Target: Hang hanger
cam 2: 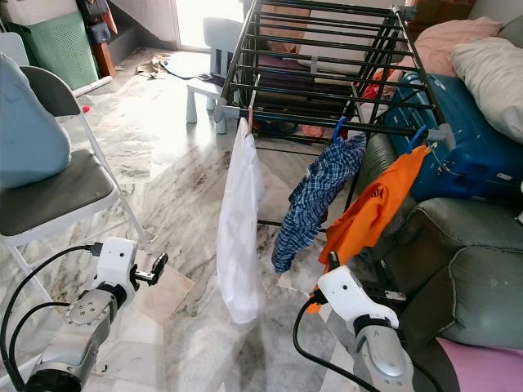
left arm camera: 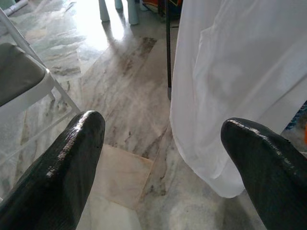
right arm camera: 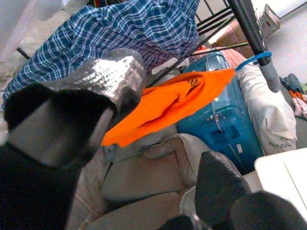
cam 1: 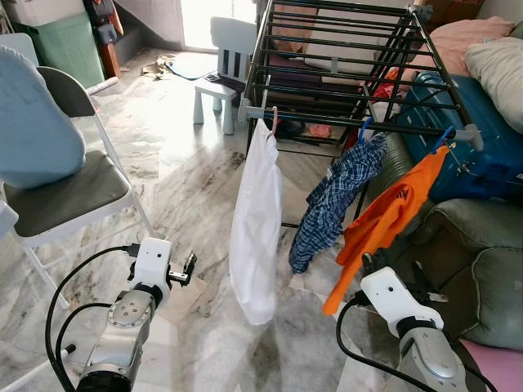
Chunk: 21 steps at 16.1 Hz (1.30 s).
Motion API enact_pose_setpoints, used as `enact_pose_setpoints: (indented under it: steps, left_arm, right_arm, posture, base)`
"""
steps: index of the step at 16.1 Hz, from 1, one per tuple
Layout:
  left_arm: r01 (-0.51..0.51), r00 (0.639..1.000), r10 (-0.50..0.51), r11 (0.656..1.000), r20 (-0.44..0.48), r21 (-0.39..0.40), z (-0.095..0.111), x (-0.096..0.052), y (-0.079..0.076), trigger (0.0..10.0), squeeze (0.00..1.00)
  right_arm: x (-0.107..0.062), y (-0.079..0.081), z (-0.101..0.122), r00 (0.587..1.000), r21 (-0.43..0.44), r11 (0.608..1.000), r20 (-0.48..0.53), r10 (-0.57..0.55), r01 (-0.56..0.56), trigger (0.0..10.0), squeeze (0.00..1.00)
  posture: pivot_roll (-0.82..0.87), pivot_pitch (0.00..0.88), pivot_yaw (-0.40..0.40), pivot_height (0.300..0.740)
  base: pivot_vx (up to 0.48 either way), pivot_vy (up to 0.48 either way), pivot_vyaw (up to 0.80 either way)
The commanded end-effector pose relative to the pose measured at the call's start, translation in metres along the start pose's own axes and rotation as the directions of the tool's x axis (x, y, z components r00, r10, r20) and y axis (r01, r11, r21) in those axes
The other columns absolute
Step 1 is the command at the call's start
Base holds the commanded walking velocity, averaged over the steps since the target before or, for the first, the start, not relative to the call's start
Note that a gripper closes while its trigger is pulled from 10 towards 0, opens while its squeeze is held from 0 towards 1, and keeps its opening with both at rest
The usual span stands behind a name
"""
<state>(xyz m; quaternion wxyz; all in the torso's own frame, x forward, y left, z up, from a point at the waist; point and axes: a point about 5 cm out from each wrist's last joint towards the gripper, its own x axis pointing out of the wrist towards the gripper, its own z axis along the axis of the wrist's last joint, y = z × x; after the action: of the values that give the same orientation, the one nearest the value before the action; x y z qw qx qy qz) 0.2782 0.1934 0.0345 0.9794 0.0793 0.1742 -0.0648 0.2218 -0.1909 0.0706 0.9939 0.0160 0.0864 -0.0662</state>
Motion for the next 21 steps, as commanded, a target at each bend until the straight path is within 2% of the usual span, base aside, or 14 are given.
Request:
enact_pose_setpoints:
  steps: [1, 9, 10, 11, 17, 18, 19, 21]
  left_arm:
    - [0.236, 0.946, -0.235, 0.971, 0.223, 0.023, 0.093, 0.047, -0.052, 10.0, 0.00]
    - [0.237, 0.945, -0.233, 0.971, 0.229, 0.009, 0.095, 0.048, -0.052, 10.0, 0.00]
    - [0.262, 0.927, -0.263, 0.964, 0.268, 0.038, 0.111, 0.051, -0.057, 10.0, 0.00]
    - [0.269, 0.921, -0.272, 0.962, 0.278, 0.049, 0.114, 0.052, -0.058, 10.0, 0.00]
    - [0.306, 0.912, -0.313, 0.950, 0.266, 0.068, 0.109, 0.058, -0.068, 10.0, 0.00]
    - [0.304, 0.913, -0.311, 0.950, 0.265, 0.069, 0.107, 0.058, -0.069, 10.0, 0.00]
    - [0.313, 0.915, -0.311, 0.949, 0.257, 0.034, 0.104, 0.059, -0.070, 10.0, 0.00]
    - [0.331, 0.909, -0.324, 0.943, 0.261, 0.017, 0.103, 0.061, -0.074, 10.0, 0.00]
  right_arm:
    - [-0.010, -0.039, 0.041, 0.900, -0.032, 0.902, 0.098, -0.425, 0.430, 10.0, 0.00]
    - [-0.011, -0.041, 0.041, 0.898, -0.029, 0.900, 0.097, -0.430, 0.434, 10.0, 0.00]
    - [-0.014, -0.041, 0.041, 0.888, 0.052, 0.895, 0.107, -0.447, 0.444, 10.0, 0.00]
    - [-0.015, -0.040, 0.041, 0.885, 0.079, 0.891, 0.108, -0.453, 0.447, 10.0, 0.00]
    - [-0.015, -0.046, 0.036, 0.864, 0.152, 0.858, 0.049, -0.502, 0.490, 10.0, 0.00]
    - [-0.013, -0.045, 0.034, 0.872, 0.151, 0.865, 0.036, -0.489, 0.479, 10.0, 0.00]
    - [-0.009, -0.043, 0.038, 0.888, 0.106, 0.887, 0.057, -0.457, 0.450, 10.0, 0.00]
    - [-0.002, -0.043, 0.045, 0.903, 0.046, 0.907, 0.088, -0.421, 0.418, 10.0, 0.00]
  posture:
    - [-0.03, 0.000, -0.009, 0.740]
    - [-0.03, 0.000, -0.008, 0.740]
    - [-0.04, 0.000, 0.025, 0.740]
    - [-0.04, 0.000, 0.025, 0.740]
    - [-0.05, 0.000, 0.070, 0.740]
    - [-0.06, 0.000, 0.071, 0.740]
    - [-0.06, 0.000, 0.065, 0.740]
    - [-0.06, 0.000, 0.053, 0.740]
  base:
    - [0.000, 0.000, 0.00]
    - [0.000, 0.000, 0.00]
    - [0.000, 0.000, 0.00]
    - [0.000, 0.000, 0.00]
    - [0.000, 0.000, 0.00]
    - [0.000, 0.000, 0.00]
    - [0.000, 0.000, 0.00]
    - [0.000, 0.000, 0.00]
